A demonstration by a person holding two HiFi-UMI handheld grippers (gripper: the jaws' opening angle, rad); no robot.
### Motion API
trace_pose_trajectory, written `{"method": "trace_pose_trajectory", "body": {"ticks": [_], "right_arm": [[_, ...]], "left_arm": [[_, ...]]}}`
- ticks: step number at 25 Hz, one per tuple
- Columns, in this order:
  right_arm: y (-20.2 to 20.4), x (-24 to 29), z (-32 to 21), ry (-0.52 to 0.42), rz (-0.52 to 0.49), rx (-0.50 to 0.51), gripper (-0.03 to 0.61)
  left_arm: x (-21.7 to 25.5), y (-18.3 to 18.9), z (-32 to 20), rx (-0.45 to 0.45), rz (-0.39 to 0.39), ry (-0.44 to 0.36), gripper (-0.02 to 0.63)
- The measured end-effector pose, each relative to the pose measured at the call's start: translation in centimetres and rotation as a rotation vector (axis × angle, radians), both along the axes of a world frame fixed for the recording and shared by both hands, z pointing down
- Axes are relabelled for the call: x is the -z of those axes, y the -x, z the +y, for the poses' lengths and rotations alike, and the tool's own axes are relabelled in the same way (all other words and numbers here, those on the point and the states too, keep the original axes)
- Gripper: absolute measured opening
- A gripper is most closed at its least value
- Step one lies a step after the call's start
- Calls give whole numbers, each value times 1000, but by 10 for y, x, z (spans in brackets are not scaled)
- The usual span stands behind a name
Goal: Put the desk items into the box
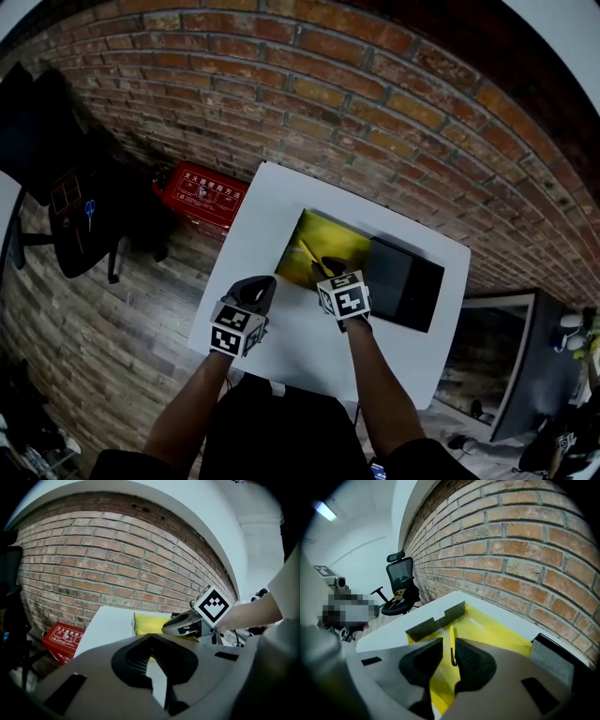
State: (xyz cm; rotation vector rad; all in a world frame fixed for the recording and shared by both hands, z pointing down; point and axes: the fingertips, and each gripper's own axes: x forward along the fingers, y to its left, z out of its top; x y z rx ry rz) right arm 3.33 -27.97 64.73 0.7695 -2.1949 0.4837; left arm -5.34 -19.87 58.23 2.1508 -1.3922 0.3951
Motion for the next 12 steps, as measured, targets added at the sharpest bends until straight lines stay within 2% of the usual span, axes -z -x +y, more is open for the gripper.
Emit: {"method": "trace_pose_trajectory", "body": {"ticks": [4, 12], "right_arm": [[-9, 17, 13, -17, -57, -33, 57], [-30, 60, 42, -59, -155, -85, 37]], "left_arm": [[11, -5, 6, -10, -1, -21, 14], [32, -14, 17, -35, -6, -58, 14]]}}
